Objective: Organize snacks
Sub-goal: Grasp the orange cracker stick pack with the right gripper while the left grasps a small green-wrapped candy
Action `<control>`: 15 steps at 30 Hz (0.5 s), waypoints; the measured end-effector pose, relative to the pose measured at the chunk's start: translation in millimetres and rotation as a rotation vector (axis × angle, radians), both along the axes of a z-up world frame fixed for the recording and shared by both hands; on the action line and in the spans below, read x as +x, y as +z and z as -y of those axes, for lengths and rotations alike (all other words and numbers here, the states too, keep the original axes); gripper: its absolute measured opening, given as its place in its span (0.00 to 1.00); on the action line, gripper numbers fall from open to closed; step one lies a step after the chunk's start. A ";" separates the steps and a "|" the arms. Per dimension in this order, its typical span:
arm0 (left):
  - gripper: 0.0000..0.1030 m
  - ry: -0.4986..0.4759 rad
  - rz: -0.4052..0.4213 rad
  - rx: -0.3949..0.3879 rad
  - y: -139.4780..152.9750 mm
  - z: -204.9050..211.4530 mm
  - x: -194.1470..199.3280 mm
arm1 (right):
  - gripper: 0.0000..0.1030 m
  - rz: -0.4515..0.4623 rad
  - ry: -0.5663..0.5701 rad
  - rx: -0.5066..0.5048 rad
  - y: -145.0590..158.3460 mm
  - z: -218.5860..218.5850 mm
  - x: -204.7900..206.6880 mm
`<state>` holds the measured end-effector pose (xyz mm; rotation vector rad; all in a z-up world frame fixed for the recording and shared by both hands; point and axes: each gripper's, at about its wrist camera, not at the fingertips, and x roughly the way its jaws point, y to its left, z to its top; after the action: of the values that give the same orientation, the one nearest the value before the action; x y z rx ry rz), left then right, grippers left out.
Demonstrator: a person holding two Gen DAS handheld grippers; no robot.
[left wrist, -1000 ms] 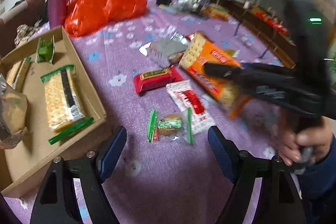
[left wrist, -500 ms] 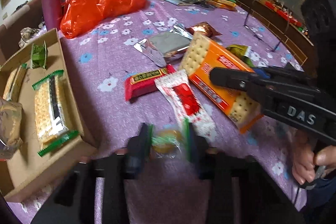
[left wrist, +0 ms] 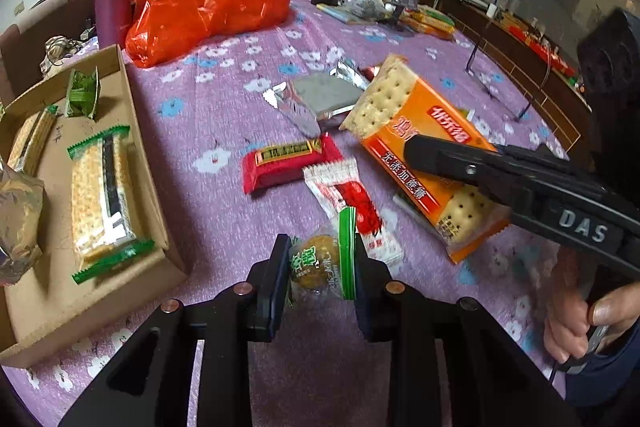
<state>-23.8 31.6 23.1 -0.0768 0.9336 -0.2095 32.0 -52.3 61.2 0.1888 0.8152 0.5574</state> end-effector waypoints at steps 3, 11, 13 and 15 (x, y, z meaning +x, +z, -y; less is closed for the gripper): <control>0.26 0.004 0.014 -0.006 6.3 -0.4 0.7 | 0.21 0.024 -0.021 0.038 5.8 7.0 -0.7; 0.26 0.024 0.028 -0.039 15.8 -10.2 4.8 | 0.21 0.007 -0.032 0.063 5.3 10.2 2.3; 0.26 0.039 0.041 -0.048 21.2 -18.2 2.3 | 0.21 0.003 -0.027 0.066 4.4 8.5 2.1; 0.26 0.060 0.059 -0.048 26.7 -27.5 -0.5 | 0.21 0.010 -0.018 0.083 6.1 8.0 1.1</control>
<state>-24.3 59.1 49.8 -0.1424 0.8659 -0.1779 33.1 -60.3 67.3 0.2695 0.7806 0.5753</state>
